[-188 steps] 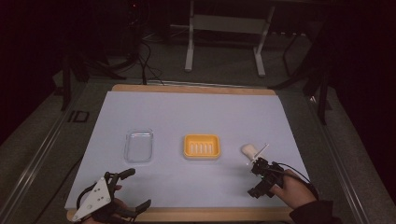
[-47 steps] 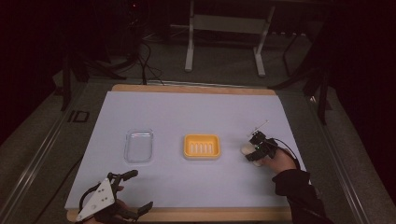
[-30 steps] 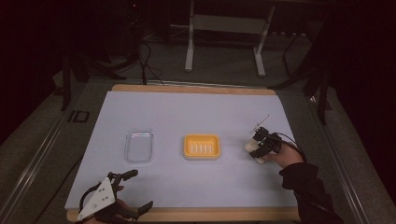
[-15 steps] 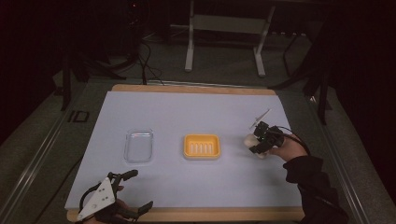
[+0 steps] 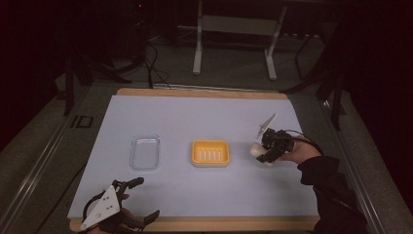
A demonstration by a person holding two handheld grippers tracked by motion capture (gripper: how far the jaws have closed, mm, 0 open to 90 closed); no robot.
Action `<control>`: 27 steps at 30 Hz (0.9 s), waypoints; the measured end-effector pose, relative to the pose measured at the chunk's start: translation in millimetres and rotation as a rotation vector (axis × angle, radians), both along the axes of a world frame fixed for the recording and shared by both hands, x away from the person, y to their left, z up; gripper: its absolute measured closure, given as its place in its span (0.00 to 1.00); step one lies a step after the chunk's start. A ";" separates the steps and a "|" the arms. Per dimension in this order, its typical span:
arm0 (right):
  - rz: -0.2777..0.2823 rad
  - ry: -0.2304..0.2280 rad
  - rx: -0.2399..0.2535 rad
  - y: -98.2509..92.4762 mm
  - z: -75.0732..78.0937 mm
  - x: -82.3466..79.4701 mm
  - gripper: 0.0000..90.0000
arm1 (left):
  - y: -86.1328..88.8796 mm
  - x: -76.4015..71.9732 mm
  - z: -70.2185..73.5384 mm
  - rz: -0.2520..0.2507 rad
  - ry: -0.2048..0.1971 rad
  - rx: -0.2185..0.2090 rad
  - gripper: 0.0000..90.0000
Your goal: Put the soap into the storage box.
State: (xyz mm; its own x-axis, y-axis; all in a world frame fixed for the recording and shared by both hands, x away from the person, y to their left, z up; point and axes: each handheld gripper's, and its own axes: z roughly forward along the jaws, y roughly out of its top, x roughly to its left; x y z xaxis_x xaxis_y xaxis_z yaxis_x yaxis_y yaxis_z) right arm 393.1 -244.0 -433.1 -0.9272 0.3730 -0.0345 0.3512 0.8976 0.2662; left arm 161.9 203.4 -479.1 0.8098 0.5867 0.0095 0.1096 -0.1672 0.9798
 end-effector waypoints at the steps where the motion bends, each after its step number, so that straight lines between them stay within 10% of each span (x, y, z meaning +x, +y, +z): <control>1: 0.010 -0.006 -0.002 1.0 0.3 0.3 0.55 | 0.2 0.0 0.1 0.000 -0.001 0.000 0.00; 27: 0.214 0.009 -0.095 33.9 25.6 -0.8 0.55 | 0.7 -0.5 0.4 -0.003 0.003 -0.007 0.00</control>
State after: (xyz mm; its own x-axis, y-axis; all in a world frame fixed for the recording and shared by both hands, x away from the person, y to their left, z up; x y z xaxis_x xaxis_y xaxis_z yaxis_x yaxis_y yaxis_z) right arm 392.3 -210.1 -407.5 -0.9853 0.1631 -0.0515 0.1519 0.9728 0.1746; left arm 161.4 204.1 -478.7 0.8117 0.5840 0.0028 0.1122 -0.1606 0.9806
